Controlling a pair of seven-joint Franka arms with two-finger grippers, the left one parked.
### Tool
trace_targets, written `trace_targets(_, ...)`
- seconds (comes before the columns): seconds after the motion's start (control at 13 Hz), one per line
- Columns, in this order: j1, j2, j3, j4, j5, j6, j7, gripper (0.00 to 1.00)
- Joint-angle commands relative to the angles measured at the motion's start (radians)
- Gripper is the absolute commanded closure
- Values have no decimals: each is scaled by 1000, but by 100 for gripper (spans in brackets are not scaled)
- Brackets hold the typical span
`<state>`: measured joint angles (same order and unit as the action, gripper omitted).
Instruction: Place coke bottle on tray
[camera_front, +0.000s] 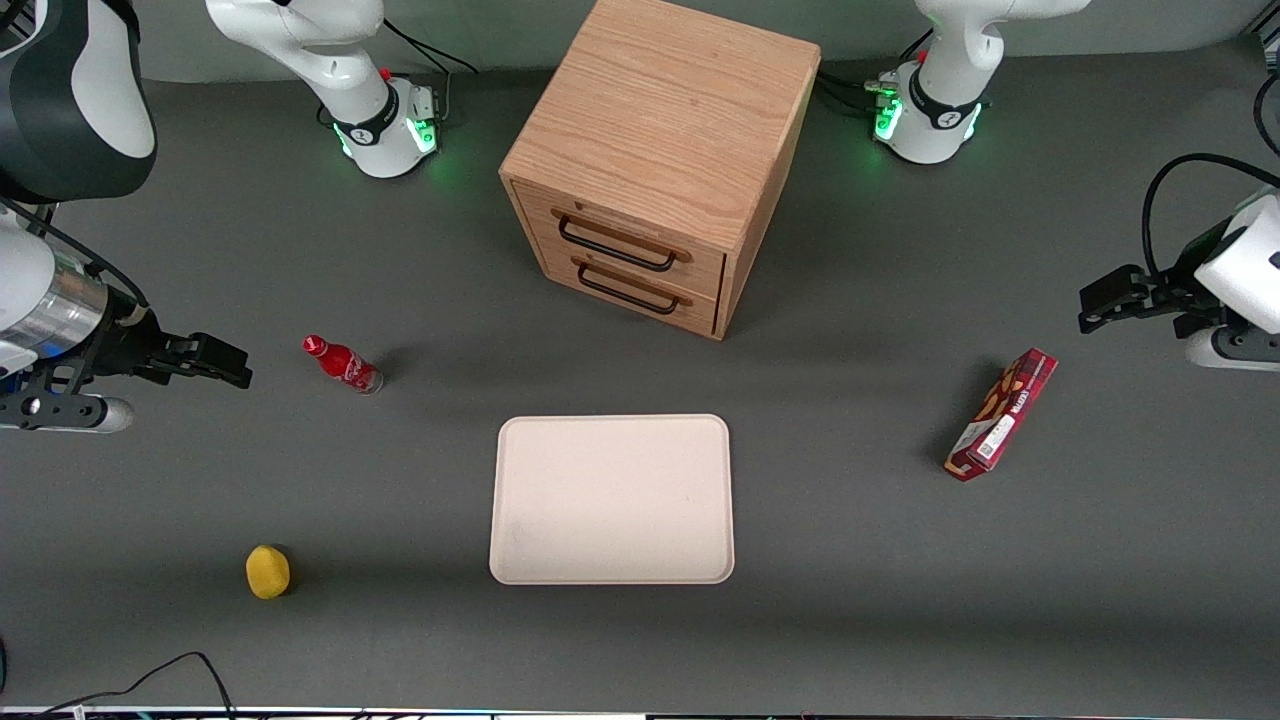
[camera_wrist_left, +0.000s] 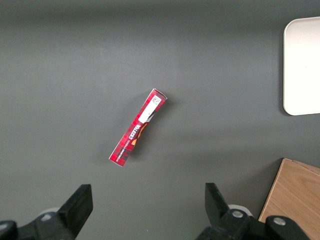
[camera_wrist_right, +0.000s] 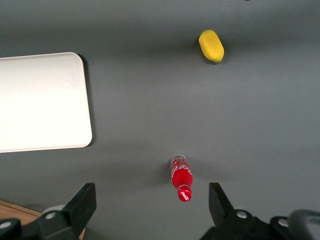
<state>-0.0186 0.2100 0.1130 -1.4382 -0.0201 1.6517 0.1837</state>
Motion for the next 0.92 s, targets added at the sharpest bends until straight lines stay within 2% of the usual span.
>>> trace_targets(0.0,0,-1,1,4,17,-10,22,0)
trace_targets(0.31,2,-4,1,-28,19,11,23,0)
trace_targets(0.85,-32,-23,2,-300,17,295,-21,0)
